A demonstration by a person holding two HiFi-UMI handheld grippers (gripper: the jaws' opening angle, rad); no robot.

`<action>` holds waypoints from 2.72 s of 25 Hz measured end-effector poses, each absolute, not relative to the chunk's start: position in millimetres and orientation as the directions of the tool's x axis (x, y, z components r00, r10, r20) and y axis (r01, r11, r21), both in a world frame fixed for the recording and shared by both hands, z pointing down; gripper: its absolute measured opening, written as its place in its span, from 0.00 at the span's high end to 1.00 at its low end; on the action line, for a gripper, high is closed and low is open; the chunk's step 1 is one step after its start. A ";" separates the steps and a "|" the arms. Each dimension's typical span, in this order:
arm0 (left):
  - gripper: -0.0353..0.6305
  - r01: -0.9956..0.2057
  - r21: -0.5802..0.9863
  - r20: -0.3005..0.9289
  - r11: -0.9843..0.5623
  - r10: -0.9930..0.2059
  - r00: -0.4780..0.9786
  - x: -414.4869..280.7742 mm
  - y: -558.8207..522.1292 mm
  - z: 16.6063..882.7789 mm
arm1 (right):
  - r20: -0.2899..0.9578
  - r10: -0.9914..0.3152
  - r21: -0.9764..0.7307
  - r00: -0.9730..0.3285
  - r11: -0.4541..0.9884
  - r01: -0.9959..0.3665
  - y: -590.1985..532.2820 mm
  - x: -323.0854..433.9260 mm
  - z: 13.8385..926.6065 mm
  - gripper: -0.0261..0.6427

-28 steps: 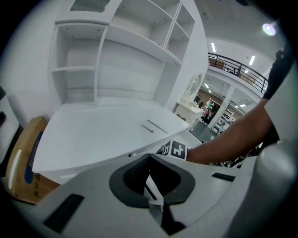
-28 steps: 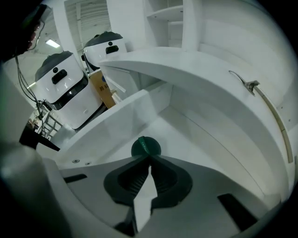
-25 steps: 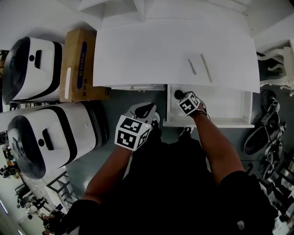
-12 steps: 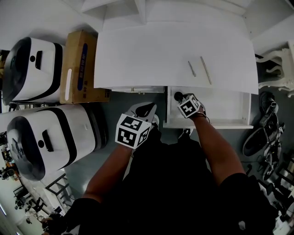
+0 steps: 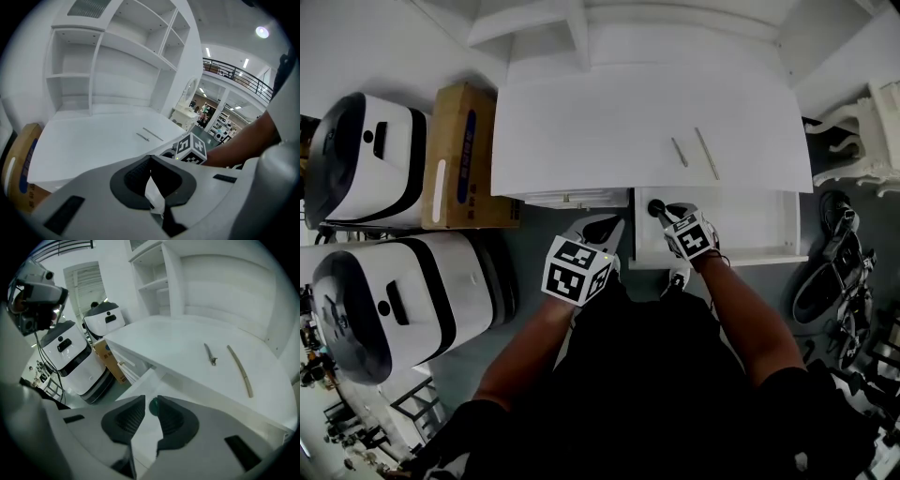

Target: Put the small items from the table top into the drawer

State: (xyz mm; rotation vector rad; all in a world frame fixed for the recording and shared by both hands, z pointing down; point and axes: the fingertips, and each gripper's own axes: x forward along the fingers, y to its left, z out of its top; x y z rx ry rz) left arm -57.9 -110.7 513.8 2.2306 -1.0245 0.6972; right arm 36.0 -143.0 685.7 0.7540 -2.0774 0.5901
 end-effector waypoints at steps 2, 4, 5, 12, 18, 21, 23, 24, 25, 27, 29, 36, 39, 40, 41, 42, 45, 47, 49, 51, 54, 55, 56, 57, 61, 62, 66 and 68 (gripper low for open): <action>0.94 -0.791 0.285 0.653 -0.542 -0.494 0.574 -55.2 -109.9 511.5 | 0.797 -0.332 -0.149 -0.505 0.702 -0.696 -142.0 38.8 663.3 0.83; 0.94 -0.788 0.287 0.645 -0.545 -0.498 0.580 -53.1 -109.6 510.0 | 0.757 -0.375 -0.161 -0.535 0.686 -0.709 -143.1 43.4 638.3 0.85; 0.94 -0.786 0.287 0.641 -0.547 -0.500 0.583 -52.5 -109.5 509.2 | 0.738 -0.397 -0.167 -0.546 0.676 -0.717 -143.6 46.4 626.4 0.86; 0.94 -0.763 0.284 0.606 -0.580 -0.508 0.612 -43.0 -109.6 499.2 | 0.617 -0.497 -0.245 -0.610 0.615 -0.749 -131.2 69.9 555.1 0.89; 0.94 -0.738 0.289 0.585 -0.610 -0.498 0.640 -26.1 -108.2 495.1 | 0.475 -0.597 -0.355 -0.647 0.543 -0.761 -127.1 94.0 496.7 0.92; 0.94 -0.728 0.282 0.593 -0.625 -0.483 0.644 -20.3 -105.0 496.1 | 0.452 -0.626 -0.348 -0.636 0.532 -0.772 -125.1 103.7 483.0 0.92; 0.94 -0.725 0.274 0.593 -0.631 -0.482 0.644 -18.1 -104.5 494.5 | 0.455 -0.637 -0.332 -0.622 0.527 -0.782 -123.4 108.2 482.3 0.92; 0.94 -0.723 0.270 0.592 -0.635 -0.483 0.645 -16.7 -104.5 492.9 | 0.457 -0.642 -0.329 -0.616 0.522 -0.787 -122.6 110.3 483.2 0.92; 0.94 -0.721 0.264 0.590 -0.641 -0.484 0.646 -15.0 -104.4 491.1 | 0.457 -0.646 -0.328 -0.611 0.516 -0.791 -121.8 112.3 484.2 0.92; 0.94 -0.715 0.250 0.588 -0.653 -0.485 0.648 -11.9 -104.2 487.4 | 0.457 -0.653 -0.329 -0.604 0.506 -0.797 -120.1 114.7 485.6 0.92; 0.94 -0.712 0.240 0.585 -0.660 -0.487 0.648 -10.7 -104.8 484.3 | 0.457 -0.657 -0.329 -0.600 0.502 -0.800 -118.4 115.0 485.1 0.92; 0.94 -0.712 0.275 0.565 -0.646 -0.491 0.663 -7.3 -109.2 479.0 | 0.471 -0.650 -0.337 -0.596 0.492 -0.803 -114.9 116.2 483.7 0.92; 0.94 -0.707 0.273 0.565 -0.652 -0.486 0.667 -5.2 -107.2 477.4 | 0.481 -0.658 -0.328 -0.579 0.477 -0.815 -115.6 119.5 485.7 0.92; 0.94 -0.705 0.277 0.564 -0.653 -0.483 0.670 -4.6 -106.3 476.5 | 0.483 -0.657 -0.328 -0.579 0.478 -0.815 -115.6 119.5 486.1 0.92; 0.94 -0.703 0.280 0.563 -0.654 -0.481 0.672 -4.1 -105.4 475.9 | 0.483 -0.656 -0.327 -0.580 0.479 -0.814 -115.6 119.4 486.4 0.92; 0.94 -0.702 0.280 0.563 -0.655 -0.480 0.672 -3.6 -104.7 475.8 | 0.484 -0.654 -0.326 -0.581 0.481 -0.813 -115.6 119.2 486.7 0.92; 0.94 -0.706 0.269 0.567 -0.655 -0.485 0.666 -3.3 -104.2 476.0 | 0.483 -0.652 -0.324 -0.585 0.487 -0.811 -116.1 118.1 486.3 0.92; 0.94 -0.706 0.265 0.566 -0.656 -0.487 0.665 -3.0 -104.6 475.2 | 0.483 -0.649 -0.321 -0.587 0.493 -0.809 -116.7 116.8 485.9 0.92; 0.94 -0.705 0.269 0.563 -0.657 -0.486 0.668 -2.4 -104.9 474.5 | 0.484 -0.647 -0.316 -0.589 0.498 -0.808 -117.9 115.9 485.8 0.92; 0.94 -0.705 0.282 0.560 -0.651 -0.485 0.672 -2.5 -105.1 474.7 | 0.485 -0.647 -0.313 -0.588 0.500 -0.808 -119.0 115.5 486.1 0.92; 0.94 -0.722 0.277 0.569 -0.634 -0.498 0.655 -6.5 -107.0 476.9 | 0.486 -0.647 -0.308 -0.587 0.502 -0.808 -120.1 115.3 486.3 0.92; 0.94 -0.729 0.268 0.575 -0.629 -0.503 0.645 -8.5 -107.8 478.2 | 0.487 -0.648 -0.304 -0.586 0.503 -0.809 -120.6 115.1 486.5 0.92; 0.94 -0.735 0.262 0.581 -0.625 -0.506 0.638 -10.3 -108.4 479.5 | 0.489 -0.648 -0.298 -0.584 0.505 -0.810 -121.1 115.0 487.0 0.92; 0.94 -0.739 0.259 0.585 -0.622 -0.508 0.632 -11.7 -108.9 480.6 | 0.491 -0.649 -0.293 -0.581 0.505 -0.812 -121.9 115.3 487.7 0.92; 0.94 -0.748 0.258 0.591 -0.612 -0.512 0.623 -14.2 -111.1 482.8 | 0.496 -0.652 -0.286 -0.574 0.501 -0.817 -126.9 117.4 490.6 0.92; 0.94 -0.748 0.258 0.591 -0.611 -0.513 0.623 -14.9 -111.1 483.1 | 0.497 -0.652 -0.288 -0.572 0.499 -0.818 -128.0 117.7 491.4 0.92; 0.94 -0.751 0.259 0.594 -0.607 -0.513 0.619 -17.7 -112.0 485.8 | 0.508 -0.650 -0.290 -0.565 0.488 -0.823 -136.5 117.6 498.1 0.92; 0.94 -0.753 0.257 0.596 -0.606 -0.514 0.617 -19.4 -113.0 486.9 | 0.519 -0.647 -0.285 -0.558 0.485 -0.827 -143.8 116.4 505.0 0.92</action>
